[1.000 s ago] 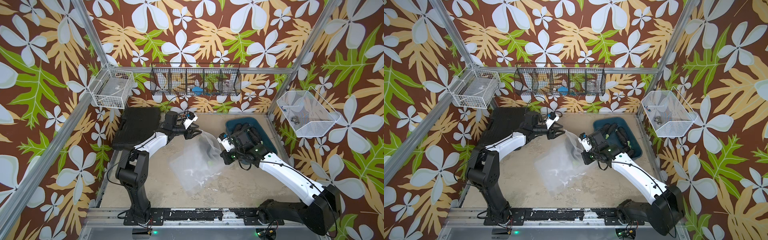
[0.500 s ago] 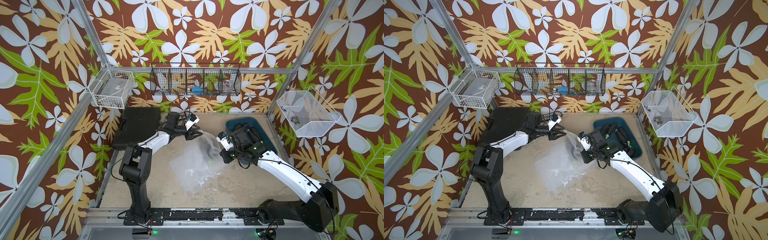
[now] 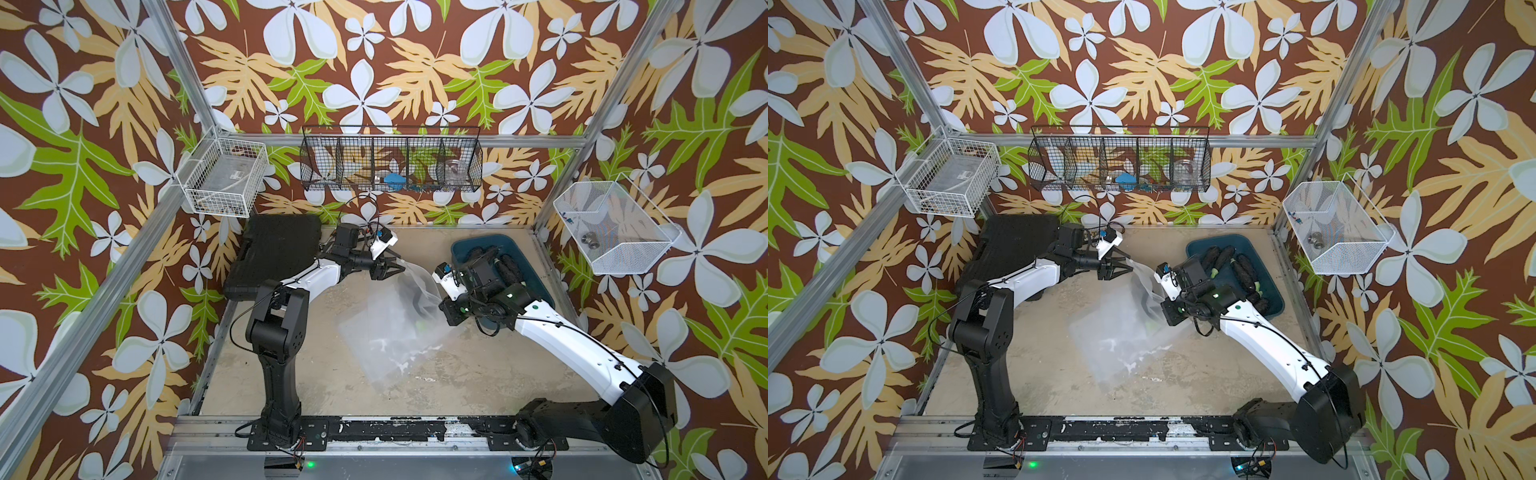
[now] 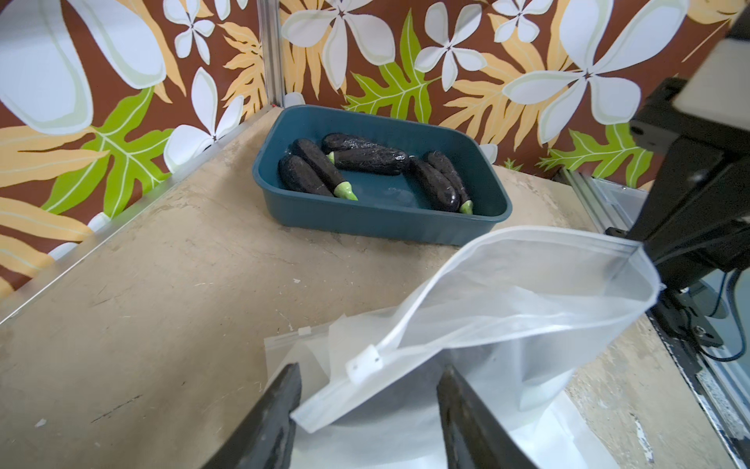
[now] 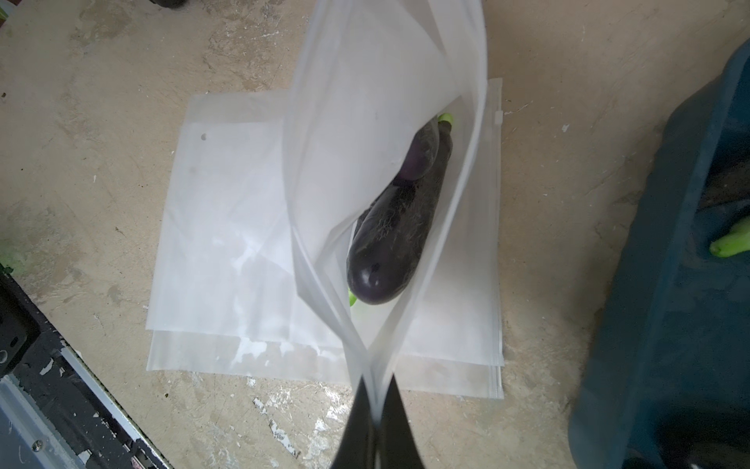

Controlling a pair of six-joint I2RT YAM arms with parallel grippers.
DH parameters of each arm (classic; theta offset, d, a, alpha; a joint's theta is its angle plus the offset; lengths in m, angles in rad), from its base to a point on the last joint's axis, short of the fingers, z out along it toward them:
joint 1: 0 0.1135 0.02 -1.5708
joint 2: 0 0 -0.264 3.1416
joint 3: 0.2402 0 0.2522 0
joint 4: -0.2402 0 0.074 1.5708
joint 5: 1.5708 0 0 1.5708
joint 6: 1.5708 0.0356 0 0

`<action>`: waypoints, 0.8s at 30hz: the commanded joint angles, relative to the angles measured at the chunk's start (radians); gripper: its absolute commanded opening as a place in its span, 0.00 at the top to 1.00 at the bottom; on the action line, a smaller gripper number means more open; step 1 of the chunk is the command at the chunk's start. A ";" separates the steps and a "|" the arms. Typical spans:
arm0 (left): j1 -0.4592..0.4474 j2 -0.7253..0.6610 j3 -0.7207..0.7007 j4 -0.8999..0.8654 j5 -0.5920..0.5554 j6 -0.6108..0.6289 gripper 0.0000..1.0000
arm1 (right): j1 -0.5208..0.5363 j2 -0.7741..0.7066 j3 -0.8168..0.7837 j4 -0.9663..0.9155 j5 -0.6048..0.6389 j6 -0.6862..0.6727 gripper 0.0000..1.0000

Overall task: Place the eggplant in a zip-top bag and seal the zipper
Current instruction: Adjust the zipper food storage bag at the center of the board.

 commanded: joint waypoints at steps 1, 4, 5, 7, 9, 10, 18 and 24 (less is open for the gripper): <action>0.001 0.010 0.011 -0.004 0.054 0.005 0.47 | 0.000 0.006 0.004 0.003 0.002 -0.006 1.00; 0.002 0.011 0.016 -0.008 0.065 0.004 0.52 | 0.000 0.015 0.006 0.007 0.006 -0.009 1.00; 0.001 0.012 0.016 -0.009 0.066 0.004 0.54 | 0.000 0.016 0.005 0.008 0.010 -0.006 1.00; 0.001 0.013 0.016 -0.021 0.060 0.006 0.62 | 0.001 0.021 0.010 0.010 0.014 -0.006 1.00; 0.003 0.012 0.012 -0.027 0.054 0.009 0.69 | -0.001 0.022 0.011 0.010 0.021 -0.006 1.00; 0.005 0.012 0.009 -0.027 0.052 0.006 0.72 | -0.001 0.023 0.009 0.010 0.023 -0.006 1.00; 0.008 -0.002 0.005 -0.028 0.016 -0.011 0.97 | -0.021 0.021 0.004 0.018 0.034 -0.002 1.00; 0.005 -0.055 0.007 -0.030 -0.081 -0.080 1.00 | -0.103 0.008 0.012 0.019 0.052 0.038 0.99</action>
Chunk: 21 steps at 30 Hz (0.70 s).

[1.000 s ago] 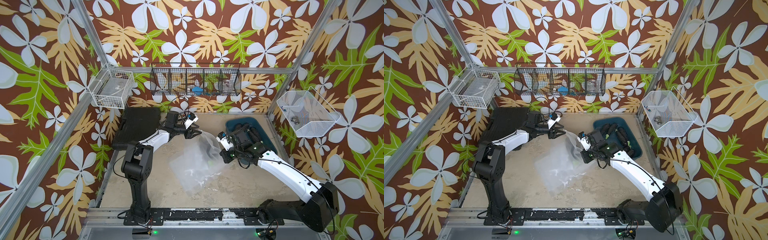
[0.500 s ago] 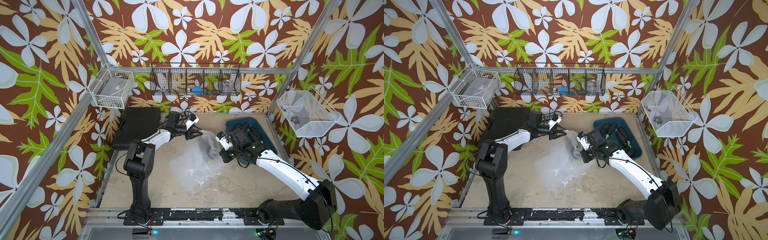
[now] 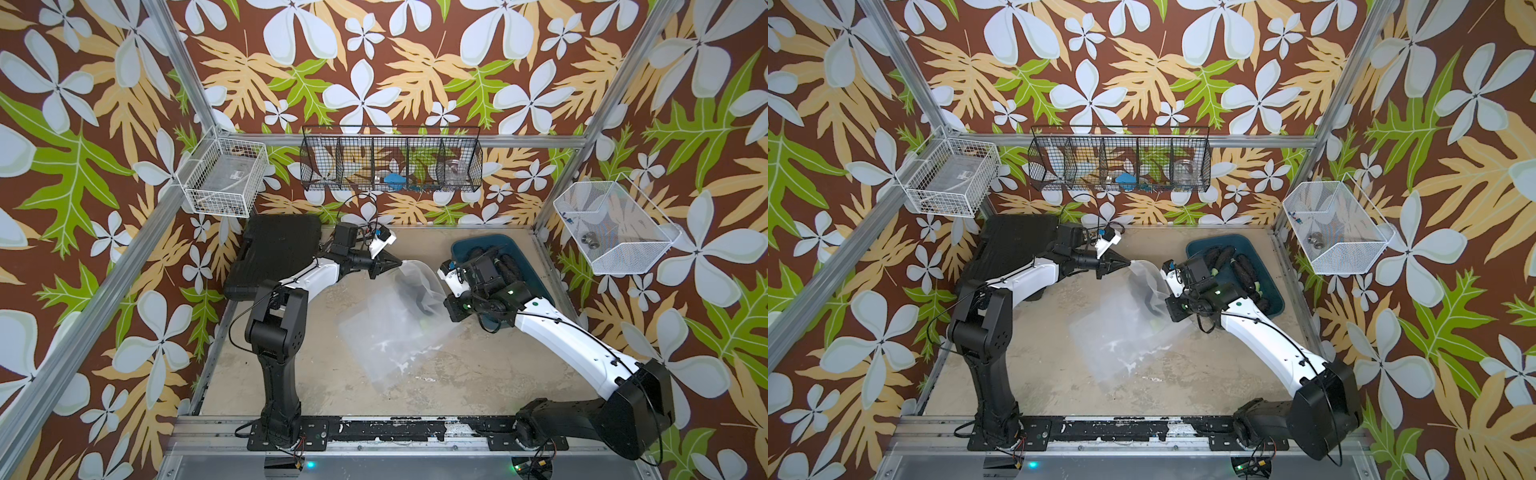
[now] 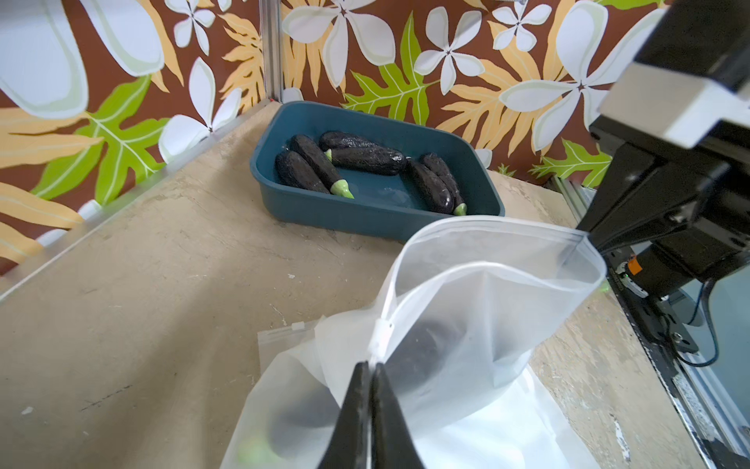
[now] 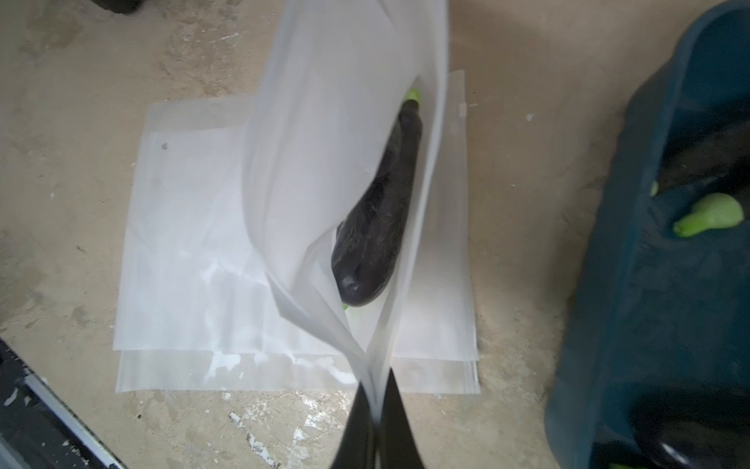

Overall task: Place the eggplant in a zip-top bag and seal the zipper
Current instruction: Adjust the zipper food storage bag at the center of the board.

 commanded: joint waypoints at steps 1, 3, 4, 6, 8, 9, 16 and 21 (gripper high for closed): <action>-0.001 -0.049 -0.002 0.000 -0.076 -0.063 1.00 | -0.033 -0.004 0.029 0.007 0.026 0.039 0.94; -0.006 -0.093 -0.018 -0.010 -0.141 -0.094 1.00 | -0.035 -0.004 0.061 -0.001 0.042 0.048 0.80; -0.011 -0.120 -0.028 -0.021 -0.174 -0.104 1.00 | -0.036 -0.003 0.084 -0.009 0.048 0.048 0.72; -0.026 -0.171 -0.051 -0.038 -0.261 -0.130 1.00 | -0.036 -0.002 0.139 -0.029 0.067 0.046 0.60; -0.046 -0.217 -0.067 -0.067 -0.330 -0.148 1.00 | -0.036 -0.007 0.201 -0.045 0.085 0.040 0.55; -0.057 -0.241 -0.076 -0.082 -0.379 -0.162 1.00 | -0.036 -0.014 0.233 -0.045 0.088 0.036 0.53; -0.116 -0.391 -0.123 -0.202 -0.479 -0.187 1.00 | 0.013 -0.080 0.286 0.123 -0.061 -0.082 0.50; -0.138 -0.474 -0.143 -0.276 -0.449 -0.158 1.00 | 0.110 -0.059 0.269 0.220 -0.109 -0.217 0.53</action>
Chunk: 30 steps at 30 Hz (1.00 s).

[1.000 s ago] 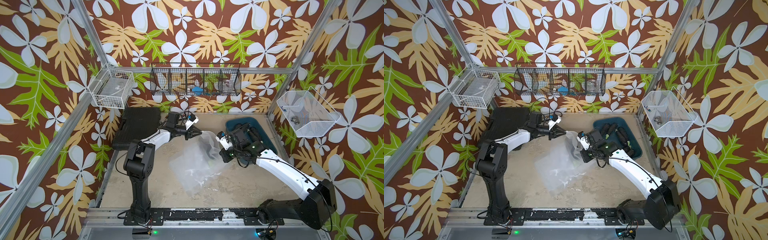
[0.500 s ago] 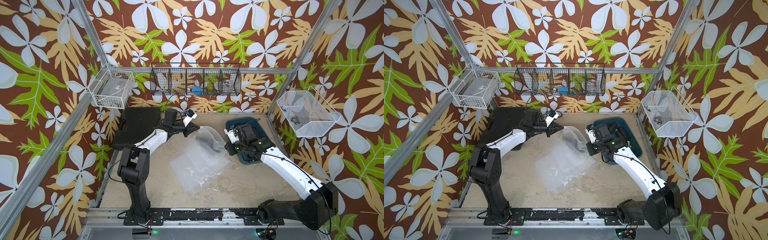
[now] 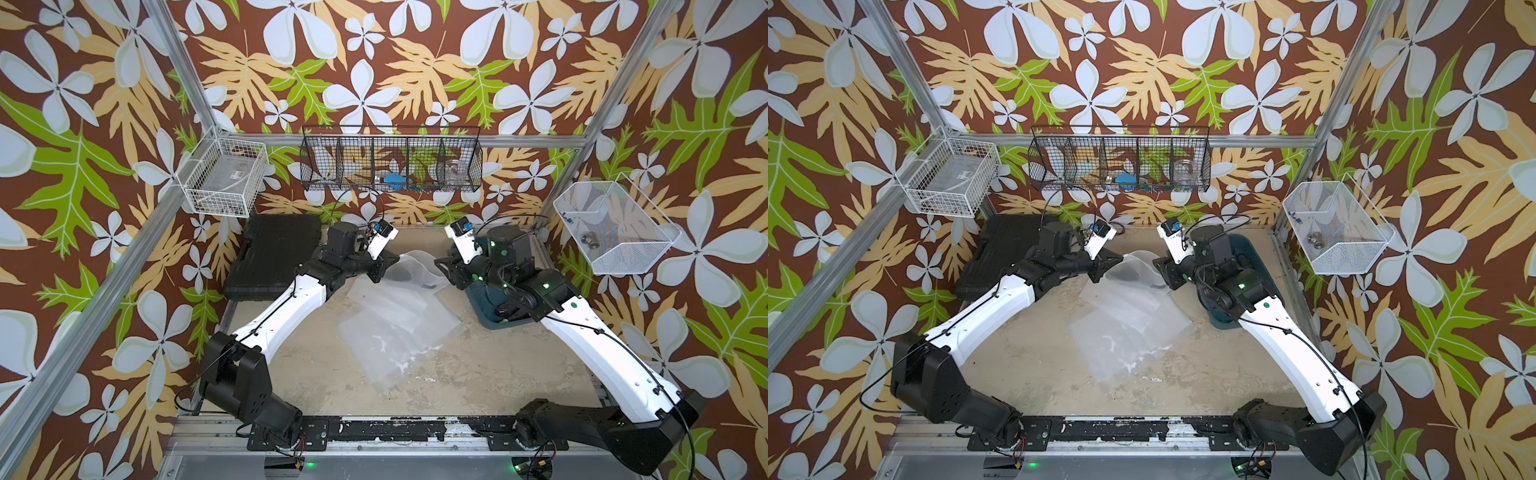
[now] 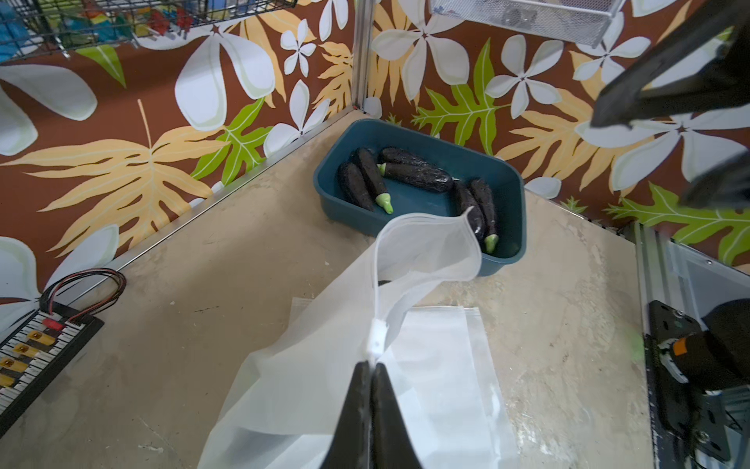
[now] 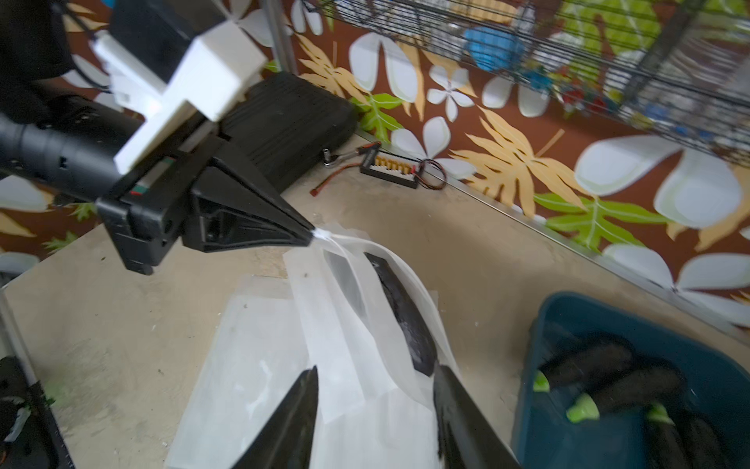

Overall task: Place the eggplant in a zip-top bag and seal the zipper
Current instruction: Adjust the zipper food storage bag at the center of the board, then zip the zipper on the zipper food storage bag.

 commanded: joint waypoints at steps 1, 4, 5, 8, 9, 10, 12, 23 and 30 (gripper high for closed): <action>-0.009 -0.045 -0.014 -0.071 0.000 0.030 1.00 | 0.026 0.009 -0.013 0.105 -0.084 -0.126 0.53; -0.009 -0.088 -0.025 -0.103 0.001 0.061 1.00 | 0.027 -0.002 -0.037 0.141 -0.164 -0.222 0.57; -0.009 -0.097 -0.025 -0.116 0.012 0.073 1.00 | 0.027 -0.009 -0.047 0.146 -0.193 -0.263 0.59; -0.012 -0.122 -0.035 -0.132 0.051 0.095 1.00 | 0.026 -0.046 -0.120 0.222 -0.265 -0.362 0.64; -0.012 -0.131 -0.040 -0.134 0.061 0.102 1.00 | 0.027 -0.053 -0.139 0.252 -0.278 -0.385 0.65; -0.014 -0.138 -0.043 -0.141 0.065 0.113 1.00 | 0.027 -0.054 -0.142 0.259 -0.300 -0.411 0.65; -0.014 -0.147 -0.042 -0.155 0.076 0.129 1.00 | 0.027 -0.036 -0.121 0.249 -0.327 -0.442 0.67; -0.019 -0.178 -0.054 -0.168 0.111 0.150 1.00 | 0.085 0.103 -0.007 0.182 -0.308 -0.533 0.71; -0.019 -0.194 -0.064 -0.169 0.100 0.161 1.00 | 0.086 0.129 -0.001 0.140 -0.277 -0.578 0.76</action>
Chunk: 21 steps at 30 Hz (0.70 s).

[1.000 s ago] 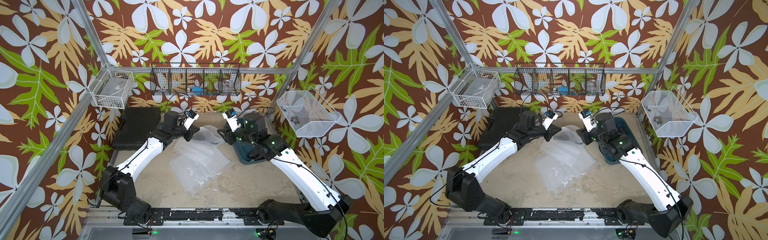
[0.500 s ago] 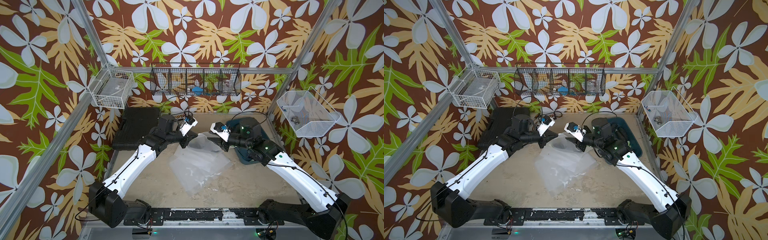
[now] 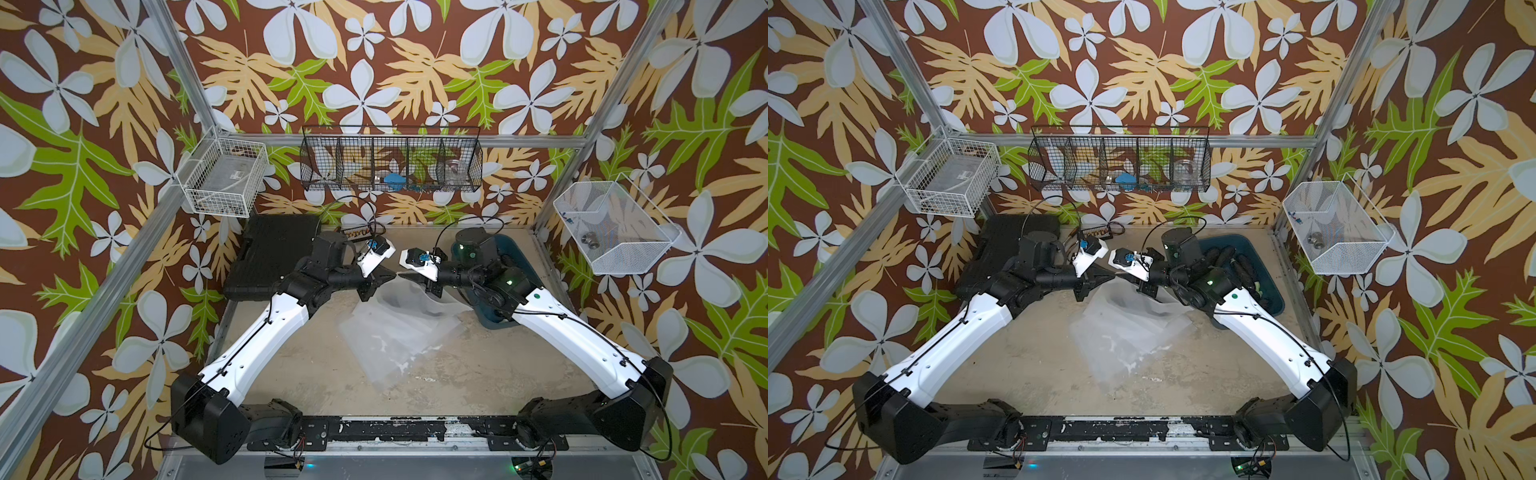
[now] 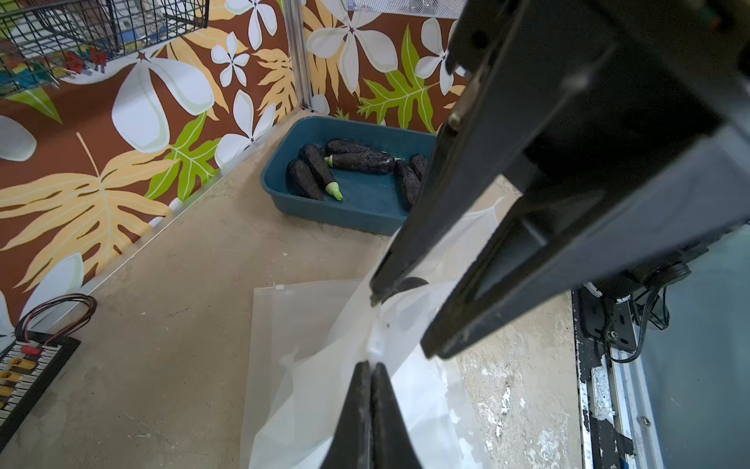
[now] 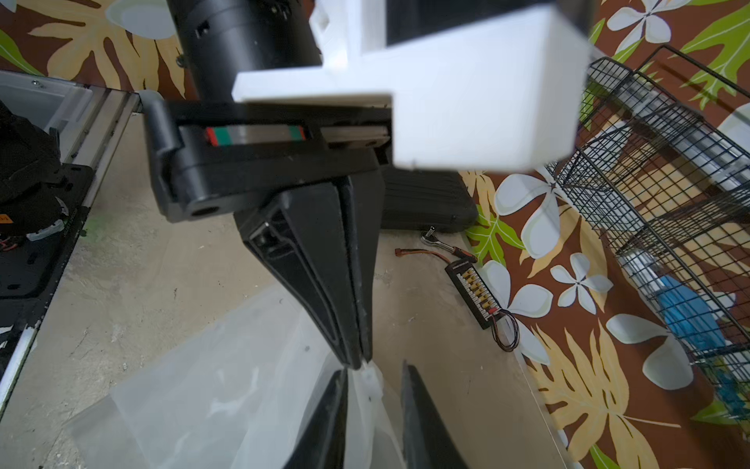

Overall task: Place the eggplant in a zip-top bag and seal the zipper
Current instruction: Zip the zipper on the zipper food storage bag.

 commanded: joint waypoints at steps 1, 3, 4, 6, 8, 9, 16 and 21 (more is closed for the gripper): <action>-0.001 -0.006 -0.003 -0.002 0.002 0.012 1.00 | 0.001 0.009 0.008 -0.028 0.012 -0.038 0.76; -0.001 -0.006 -0.002 -0.002 0.005 0.012 1.00 | 0.001 0.018 0.015 -0.044 0.002 -0.045 0.76; -0.001 -0.004 -0.001 -0.002 0.006 0.014 1.00 | 0.001 0.022 0.017 -0.049 -0.004 -0.047 0.76; -0.002 0.000 0.002 -0.002 0.007 0.015 1.00 | 0.001 0.031 0.019 -0.049 -0.007 -0.047 0.76; -0.001 0.001 0.005 -0.002 0.009 0.018 1.00 | 0.001 0.042 0.030 -0.055 -0.001 -0.048 0.76; -0.001 0.001 0.006 -0.002 0.012 0.018 1.00 | 0.001 0.048 0.035 -0.059 0.003 -0.051 0.76; -0.001 0.006 0.008 0.000 0.011 0.022 1.00 | 0.001 0.075 0.058 -0.078 -0.001 -0.052 0.84; 0.001 0.008 0.007 0.004 -0.015 0.026 1.00 | 0.001 0.061 0.044 -0.070 0.019 -0.051 0.94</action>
